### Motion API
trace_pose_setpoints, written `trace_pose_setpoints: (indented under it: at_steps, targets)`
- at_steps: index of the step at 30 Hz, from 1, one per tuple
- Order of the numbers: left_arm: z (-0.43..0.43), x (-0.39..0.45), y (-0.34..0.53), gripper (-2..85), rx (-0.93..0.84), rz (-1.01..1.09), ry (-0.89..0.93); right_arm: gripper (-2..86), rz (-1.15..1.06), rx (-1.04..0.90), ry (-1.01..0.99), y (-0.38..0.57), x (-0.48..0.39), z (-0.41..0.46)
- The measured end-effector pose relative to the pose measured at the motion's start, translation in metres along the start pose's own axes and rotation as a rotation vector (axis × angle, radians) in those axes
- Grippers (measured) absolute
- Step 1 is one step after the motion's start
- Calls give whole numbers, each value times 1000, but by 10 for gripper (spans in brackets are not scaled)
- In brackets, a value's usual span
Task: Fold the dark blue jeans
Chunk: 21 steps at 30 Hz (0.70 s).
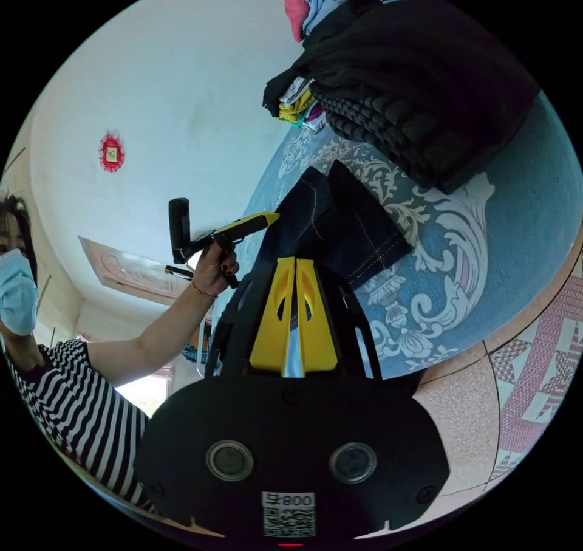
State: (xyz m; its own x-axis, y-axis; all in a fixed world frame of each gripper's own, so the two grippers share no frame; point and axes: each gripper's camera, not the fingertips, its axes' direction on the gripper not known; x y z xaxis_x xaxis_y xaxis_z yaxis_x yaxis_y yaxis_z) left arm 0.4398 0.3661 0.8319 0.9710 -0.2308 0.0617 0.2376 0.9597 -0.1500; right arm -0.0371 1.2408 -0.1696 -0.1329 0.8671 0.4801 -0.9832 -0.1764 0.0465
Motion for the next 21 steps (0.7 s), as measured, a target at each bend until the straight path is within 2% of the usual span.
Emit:
trace_pose_setpoints:
  at_steps: [7,12,15,21]
  targets:
    - [-5,29,-24,5,38,75,-40,0,-47,44,-28,14,10,-17]
    - [23,32,-40,8,-46,63,-63,0,39,15,41,19,38,-5]
    - [39,32,-41,12,-103,65,-88,1,77,11,14,20,43,3]
    - [9,27,-26,15,42,0,-52,0,24,-4,71,20,15,9]
